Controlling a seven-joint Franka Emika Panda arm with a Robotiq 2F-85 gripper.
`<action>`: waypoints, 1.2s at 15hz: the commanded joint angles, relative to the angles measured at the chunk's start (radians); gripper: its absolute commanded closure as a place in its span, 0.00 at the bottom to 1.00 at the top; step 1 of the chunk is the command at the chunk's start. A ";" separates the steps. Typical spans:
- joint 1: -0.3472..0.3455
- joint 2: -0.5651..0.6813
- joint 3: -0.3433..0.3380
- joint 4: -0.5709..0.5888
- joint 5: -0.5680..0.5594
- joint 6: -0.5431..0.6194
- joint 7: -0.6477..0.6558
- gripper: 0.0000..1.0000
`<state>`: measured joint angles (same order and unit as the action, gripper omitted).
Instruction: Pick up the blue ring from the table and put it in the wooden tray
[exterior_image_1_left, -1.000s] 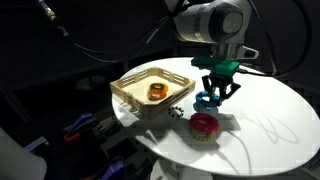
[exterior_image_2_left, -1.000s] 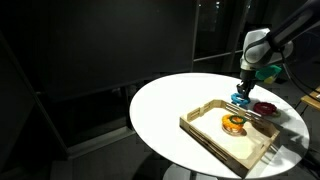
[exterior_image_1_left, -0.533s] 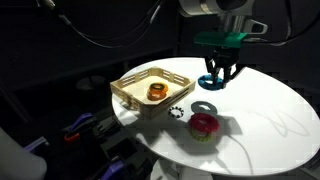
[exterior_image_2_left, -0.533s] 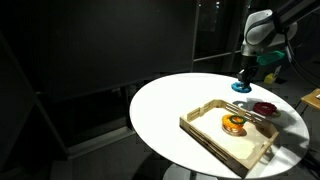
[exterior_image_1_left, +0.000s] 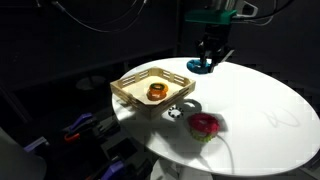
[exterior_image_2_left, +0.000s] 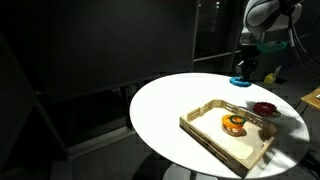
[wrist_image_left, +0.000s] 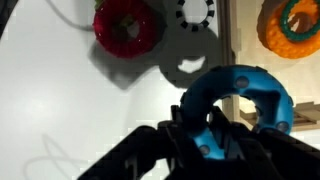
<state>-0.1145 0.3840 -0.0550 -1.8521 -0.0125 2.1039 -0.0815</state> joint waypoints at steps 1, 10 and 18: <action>0.012 -0.044 0.011 -0.014 0.017 -0.040 -0.012 0.89; 0.030 -0.032 0.009 -0.004 0.004 -0.024 -0.002 0.67; 0.042 -0.039 0.019 -0.017 0.001 -0.015 -0.011 0.86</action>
<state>-0.0828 0.3540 -0.0439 -1.8605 -0.0091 2.0827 -0.0828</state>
